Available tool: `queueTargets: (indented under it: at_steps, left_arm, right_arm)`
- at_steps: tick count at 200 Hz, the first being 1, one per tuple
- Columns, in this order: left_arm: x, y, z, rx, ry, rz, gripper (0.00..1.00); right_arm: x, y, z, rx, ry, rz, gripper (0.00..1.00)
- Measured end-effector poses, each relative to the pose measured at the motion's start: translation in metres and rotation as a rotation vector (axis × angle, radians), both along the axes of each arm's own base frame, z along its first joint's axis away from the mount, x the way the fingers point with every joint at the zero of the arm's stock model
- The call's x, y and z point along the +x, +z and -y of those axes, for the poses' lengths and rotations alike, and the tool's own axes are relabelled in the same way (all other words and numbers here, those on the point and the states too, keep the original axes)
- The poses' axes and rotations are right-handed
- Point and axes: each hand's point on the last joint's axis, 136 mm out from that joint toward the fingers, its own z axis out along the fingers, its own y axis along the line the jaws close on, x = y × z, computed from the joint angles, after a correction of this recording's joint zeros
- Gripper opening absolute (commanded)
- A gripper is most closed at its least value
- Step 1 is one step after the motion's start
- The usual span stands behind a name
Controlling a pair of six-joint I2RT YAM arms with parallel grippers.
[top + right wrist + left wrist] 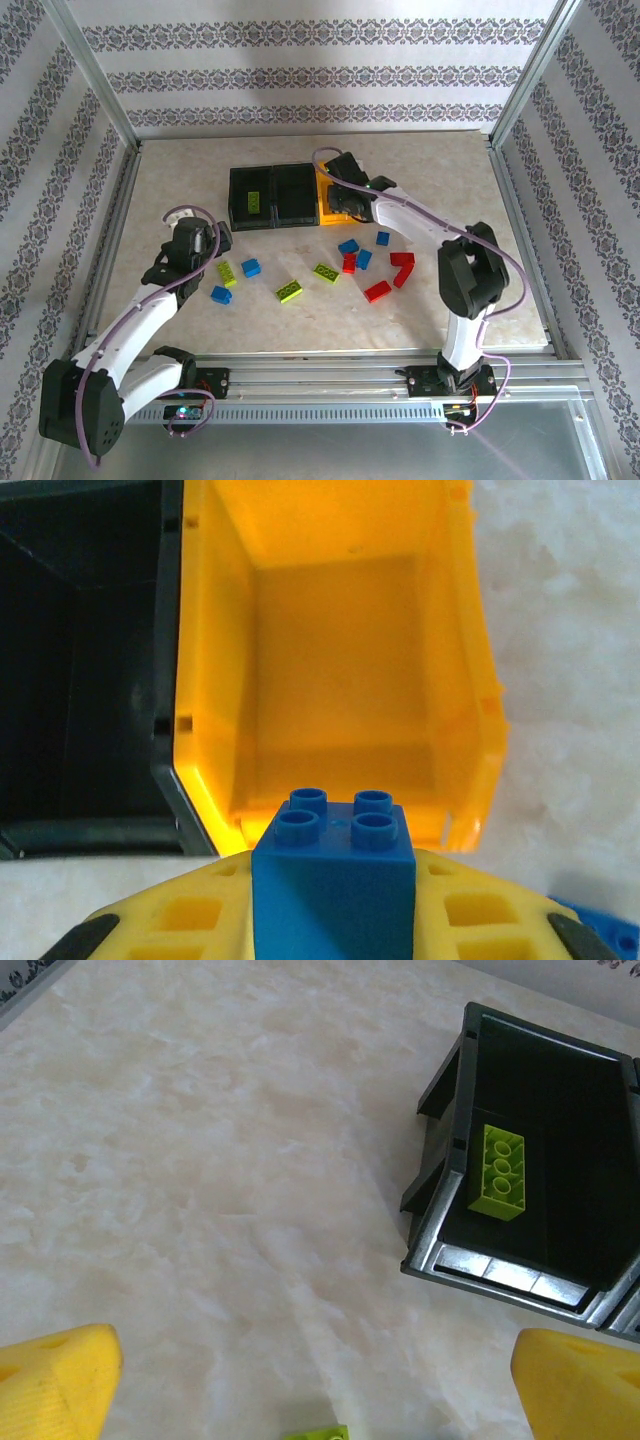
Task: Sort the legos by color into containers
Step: Place the lego in the container.
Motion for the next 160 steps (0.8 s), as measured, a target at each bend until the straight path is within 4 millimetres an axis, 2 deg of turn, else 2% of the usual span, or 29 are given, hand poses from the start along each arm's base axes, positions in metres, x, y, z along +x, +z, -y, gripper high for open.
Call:
queueTargets:
  at_steps: [48, 96, 123, 160]
  left_arm:
    - [-0.001, 0.002, -0.001, -0.002, 0.0, 0.006, 1.0]
    - [-0.003, 0.0, -0.002, 0.0, 0.004, -0.006, 1.0]
    - [-0.003, -0.001, -0.002, 0.001, 0.005, -0.01, 1.0]
    - [-0.003, -0.001, -0.002, 0.001, 0.005, -0.009, 1.0]
  right_arm:
    - [0.028, -0.022, -0.01, -0.044, 0.027, -0.01, 0.26]
    - [0.036, -0.055, -0.002, -0.078, 0.022, -0.066, 0.33]
    - [0.037, -0.058, 0.001, -0.081, 0.018, -0.076, 0.4]
    - [0.037, -0.058, 0.0, -0.078, 0.022, -0.077, 0.43]
